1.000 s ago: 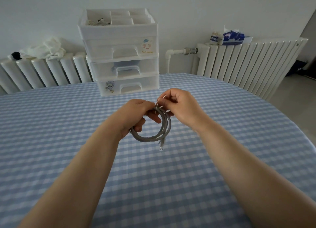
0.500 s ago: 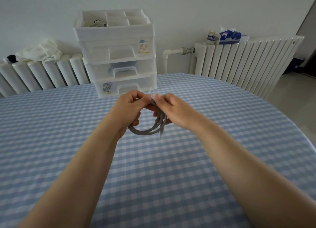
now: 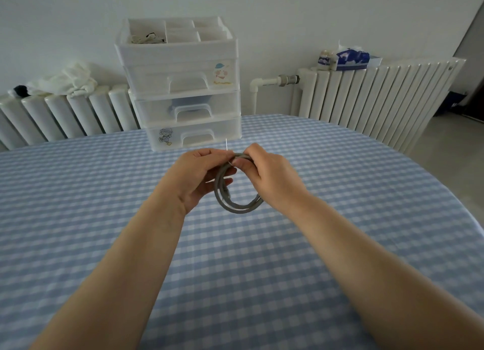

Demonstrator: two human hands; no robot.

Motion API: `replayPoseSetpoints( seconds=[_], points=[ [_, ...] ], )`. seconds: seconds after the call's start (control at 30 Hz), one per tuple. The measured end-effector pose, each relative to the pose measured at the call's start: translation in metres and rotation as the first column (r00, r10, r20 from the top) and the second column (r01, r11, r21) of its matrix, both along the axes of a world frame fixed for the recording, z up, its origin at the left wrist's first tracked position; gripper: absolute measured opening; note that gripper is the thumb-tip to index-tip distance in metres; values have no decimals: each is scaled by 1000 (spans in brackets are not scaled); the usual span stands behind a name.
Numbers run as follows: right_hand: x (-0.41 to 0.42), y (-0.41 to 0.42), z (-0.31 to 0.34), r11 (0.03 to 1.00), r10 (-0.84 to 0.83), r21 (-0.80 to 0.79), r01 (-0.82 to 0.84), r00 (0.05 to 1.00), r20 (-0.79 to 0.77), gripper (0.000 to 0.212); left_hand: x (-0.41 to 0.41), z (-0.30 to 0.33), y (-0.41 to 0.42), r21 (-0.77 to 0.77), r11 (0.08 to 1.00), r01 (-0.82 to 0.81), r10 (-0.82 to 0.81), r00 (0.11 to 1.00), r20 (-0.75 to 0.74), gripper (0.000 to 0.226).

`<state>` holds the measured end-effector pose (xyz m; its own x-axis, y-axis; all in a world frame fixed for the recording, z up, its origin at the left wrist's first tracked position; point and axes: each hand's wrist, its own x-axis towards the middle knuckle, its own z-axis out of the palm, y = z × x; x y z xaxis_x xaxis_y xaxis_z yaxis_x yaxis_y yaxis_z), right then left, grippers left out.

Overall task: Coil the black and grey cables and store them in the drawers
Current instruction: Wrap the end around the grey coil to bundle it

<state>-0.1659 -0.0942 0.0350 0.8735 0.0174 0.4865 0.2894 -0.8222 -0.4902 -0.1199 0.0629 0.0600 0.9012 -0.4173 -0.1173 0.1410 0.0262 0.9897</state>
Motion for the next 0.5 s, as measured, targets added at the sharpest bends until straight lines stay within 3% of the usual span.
replayPoseSetpoints(
  seconds=[0.2,0.5],
  points=[
    [0,-15,4,970,129,-228,-80,970,206,27,4,-2,3,142,990,20,-32,996,86,14],
    [1,-18,8,914,112,-405,-15,970,217,27,2,-3,0,238,970,-46,-1,981,194,5]
  ],
)
